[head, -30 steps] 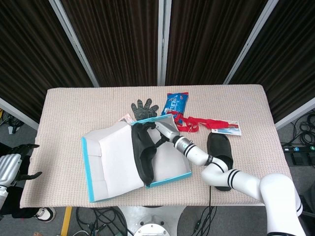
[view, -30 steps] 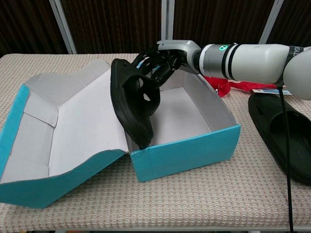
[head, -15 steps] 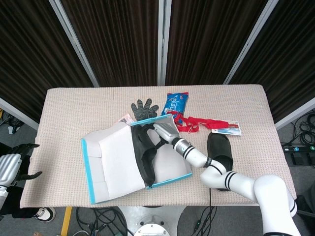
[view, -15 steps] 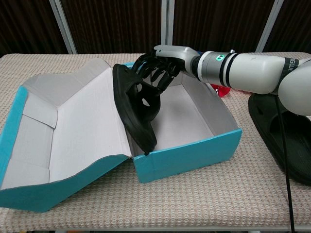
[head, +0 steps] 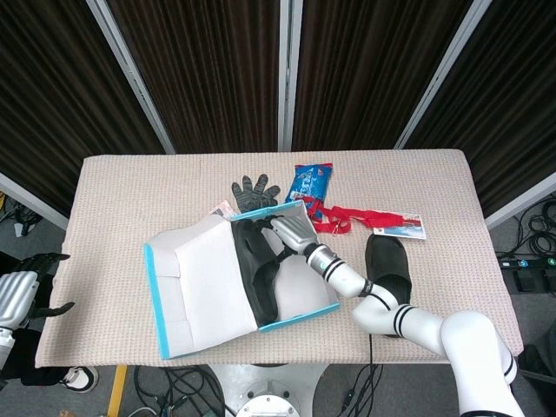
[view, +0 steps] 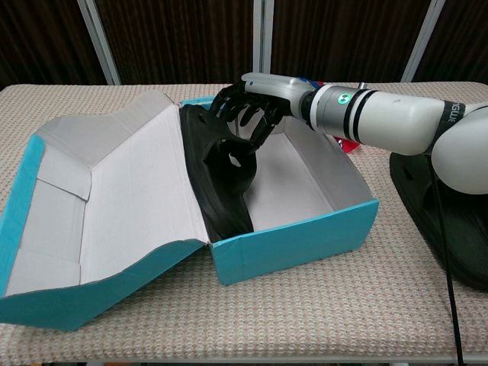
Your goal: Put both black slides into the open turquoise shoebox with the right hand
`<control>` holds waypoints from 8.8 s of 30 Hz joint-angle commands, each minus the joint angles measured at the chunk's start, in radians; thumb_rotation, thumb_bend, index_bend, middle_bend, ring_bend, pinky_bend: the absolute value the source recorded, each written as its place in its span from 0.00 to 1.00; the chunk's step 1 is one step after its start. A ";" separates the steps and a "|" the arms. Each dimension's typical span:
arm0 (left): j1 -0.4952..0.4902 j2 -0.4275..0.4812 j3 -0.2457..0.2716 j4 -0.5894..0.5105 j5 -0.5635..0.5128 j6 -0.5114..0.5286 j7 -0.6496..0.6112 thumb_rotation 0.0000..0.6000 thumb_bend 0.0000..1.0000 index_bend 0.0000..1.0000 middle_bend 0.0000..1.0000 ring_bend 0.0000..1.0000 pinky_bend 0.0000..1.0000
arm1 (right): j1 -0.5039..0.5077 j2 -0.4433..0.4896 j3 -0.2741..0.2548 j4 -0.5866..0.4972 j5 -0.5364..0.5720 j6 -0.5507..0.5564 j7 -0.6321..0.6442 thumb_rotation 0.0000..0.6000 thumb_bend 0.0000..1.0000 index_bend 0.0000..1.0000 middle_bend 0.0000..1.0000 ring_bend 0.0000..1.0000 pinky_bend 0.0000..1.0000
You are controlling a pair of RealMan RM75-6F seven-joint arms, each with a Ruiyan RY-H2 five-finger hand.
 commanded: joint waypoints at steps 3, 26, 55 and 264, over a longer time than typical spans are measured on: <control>0.001 -0.001 0.000 0.002 0.000 0.002 -0.001 1.00 0.12 0.20 0.21 0.15 0.19 | 0.000 -0.011 -0.013 0.018 -0.006 0.010 -0.025 1.00 0.31 0.60 0.52 0.21 0.25; -0.003 0.003 0.005 -0.002 -0.003 -0.014 -0.021 1.00 0.12 0.20 0.21 0.15 0.19 | 0.011 0.059 -0.036 -0.040 -0.013 -0.066 0.114 1.00 0.00 0.00 0.18 0.01 0.19; -0.016 0.017 0.005 -0.048 -0.005 -0.033 0.000 1.00 0.12 0.20 0.21 0.15 0.19 | -0.110 0.636 0.043 -0.779 0.271 0.094 -0.358 1.00 0.00 0.08 0.26 0.08 0.23; -0.053 0.023 0.034 -0.090 -0.009 -0.100 0.037 1.00 0.08 0.20 0.21 0.15 0.21 | -0.008 0.402 0.103 -0.316 0.137 -0.328 -0.047 1.00 0.22 0.55 0.55 0.18 0.16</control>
